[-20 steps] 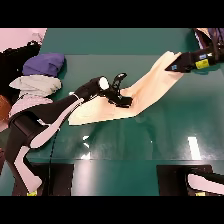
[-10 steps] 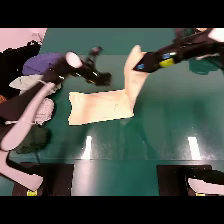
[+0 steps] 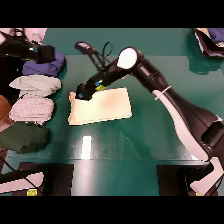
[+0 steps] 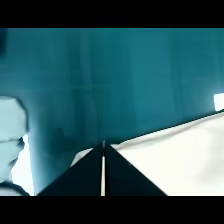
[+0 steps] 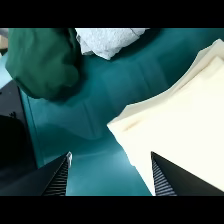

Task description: Fold the shirts.

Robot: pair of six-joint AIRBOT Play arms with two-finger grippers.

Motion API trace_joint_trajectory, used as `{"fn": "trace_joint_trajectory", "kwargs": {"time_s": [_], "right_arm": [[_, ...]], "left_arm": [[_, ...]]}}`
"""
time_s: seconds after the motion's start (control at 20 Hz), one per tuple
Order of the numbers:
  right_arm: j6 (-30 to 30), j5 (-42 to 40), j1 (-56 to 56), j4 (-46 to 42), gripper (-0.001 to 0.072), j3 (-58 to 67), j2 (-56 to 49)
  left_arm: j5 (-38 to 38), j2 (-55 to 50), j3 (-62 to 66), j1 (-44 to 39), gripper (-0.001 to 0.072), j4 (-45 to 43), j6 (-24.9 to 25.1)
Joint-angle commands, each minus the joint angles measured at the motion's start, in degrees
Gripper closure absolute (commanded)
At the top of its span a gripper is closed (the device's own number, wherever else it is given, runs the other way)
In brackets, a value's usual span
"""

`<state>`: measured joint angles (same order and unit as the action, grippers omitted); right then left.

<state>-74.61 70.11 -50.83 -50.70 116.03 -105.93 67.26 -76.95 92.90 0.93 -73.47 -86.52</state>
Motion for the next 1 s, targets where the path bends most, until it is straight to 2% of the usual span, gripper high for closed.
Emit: {"fn": "trace_joint_trajectory", "kwargs": {"time_s": [0.0,0.1,0.2,0.5,0.6,0.8,0.95], "right_arm": [[-0.17,5.09,0.92,-6.69,0.0157,-3.37,0.46],[-0.20,9.20,5.62,-9.03,0.0161,-11.19,4.83],[-0.20,9.92,11.54,-9.25,0.0161,-19.85,9.55],[-2.99,-1.20,30.58,-8.44,0.0157,-41.75,18.51],[-2.73,-3.63,34.64,-1.75,0.0157,-45.79,16.74],[4.15,-3.58,34.73,16.31,0.0158,-46.77,8.48],[4.33,-3.56,29.24,19.76,0.0158,-41.44,2.34]], "left_arm": [[3.72,1.77,0.02,2.43,0.0682,-1.51,1.42],[4.00,1.77,0.00,2.32,0.0682,-0.70,1.49],[3.93,1.77,0.00,2.32,0.0682,-0.59,1.49],[4.07,1.38,-0.02,2.32,0.0682,2.78,1.49],[3.65,1.38,-0.02,2.32,0.0681,2.97,1.49],[3.63,1.38,-0.02,2.32,0.0681,2.99,1.51],[3.65,1.38,-0.02,2.32,0.0682,2.99,1.53]]}}
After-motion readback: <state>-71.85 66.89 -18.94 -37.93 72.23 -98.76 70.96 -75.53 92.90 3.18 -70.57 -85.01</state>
